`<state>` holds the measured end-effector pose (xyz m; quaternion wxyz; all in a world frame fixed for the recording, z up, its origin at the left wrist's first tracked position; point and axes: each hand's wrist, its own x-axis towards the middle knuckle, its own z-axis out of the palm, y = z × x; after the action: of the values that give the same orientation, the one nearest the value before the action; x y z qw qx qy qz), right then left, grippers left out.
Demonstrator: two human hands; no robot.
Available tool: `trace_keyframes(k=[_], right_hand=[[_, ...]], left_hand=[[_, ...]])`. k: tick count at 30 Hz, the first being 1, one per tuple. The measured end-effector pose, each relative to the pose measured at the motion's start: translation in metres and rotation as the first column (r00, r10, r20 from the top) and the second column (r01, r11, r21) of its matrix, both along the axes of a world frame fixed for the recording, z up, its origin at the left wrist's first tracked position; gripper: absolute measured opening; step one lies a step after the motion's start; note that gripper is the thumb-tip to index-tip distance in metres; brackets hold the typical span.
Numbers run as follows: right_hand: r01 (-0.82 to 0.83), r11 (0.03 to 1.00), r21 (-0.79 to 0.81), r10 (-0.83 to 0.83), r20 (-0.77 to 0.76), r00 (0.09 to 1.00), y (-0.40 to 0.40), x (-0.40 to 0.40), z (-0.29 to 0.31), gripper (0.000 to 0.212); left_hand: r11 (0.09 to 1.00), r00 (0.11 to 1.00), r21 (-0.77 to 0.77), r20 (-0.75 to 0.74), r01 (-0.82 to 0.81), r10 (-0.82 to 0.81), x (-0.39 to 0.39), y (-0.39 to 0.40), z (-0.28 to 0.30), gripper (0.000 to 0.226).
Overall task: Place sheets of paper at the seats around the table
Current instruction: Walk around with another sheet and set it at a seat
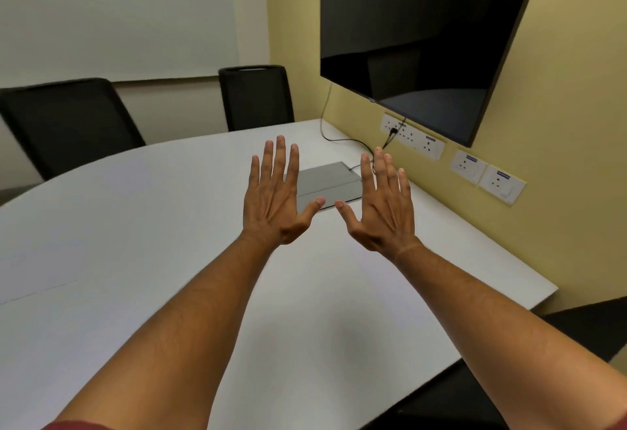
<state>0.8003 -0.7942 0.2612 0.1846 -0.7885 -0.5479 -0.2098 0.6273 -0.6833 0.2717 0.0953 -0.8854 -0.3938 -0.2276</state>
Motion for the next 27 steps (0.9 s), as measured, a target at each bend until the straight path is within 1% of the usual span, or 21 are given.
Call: trace_keyframes(k=[5, 12, 16, 21, 27], right_hand=[[-0.142, 0.989, 0.044, 0.142, -0.001, 0.990, -0.019, -0.039, 0.019, 0.095], [-0.324, 0.943, 0.073, 0.322, 0.033, 0.946, -0.063, -0.104, 0.037, 0.093], [-0.442, 0.891, 0.104, 0.439, 0.052, 0.897, -0.083, -0.152, 0.045, 0.093], [-0.560, 0.818, 0.134, 0.556, 0.067, 0.828, -0.103, -0.220, 0.059, 0.092], [-0.697, 0.699, 0.162, 0.694, 0.083, 0.715, -0.127, -0.319, 0.080, 0.092]], left_hand=[[0.989, 0.991, 0.058, 0.016, -0.137, 0.136, -0.048, -0.042, 0.022, 0.100], [0.937, 0.943, 0.113, 0.020, -0.331, 0.331, -0.128, -0.125, 0.046, 0.098], [0.893, 0.902, 0.136, 0.022, -0.430, 0.431, -0.179, -0.172, 0.057, 0.099], [0.815, 0.830, 0.174, 0.021, -0.552, 0.558, -0.249, -0.223, 0.073, 0.099], [0.719, 0.741, 0.196, 0.067, -0.666, 0.668, -0.343, -0.278, 0.085, 0.100]])
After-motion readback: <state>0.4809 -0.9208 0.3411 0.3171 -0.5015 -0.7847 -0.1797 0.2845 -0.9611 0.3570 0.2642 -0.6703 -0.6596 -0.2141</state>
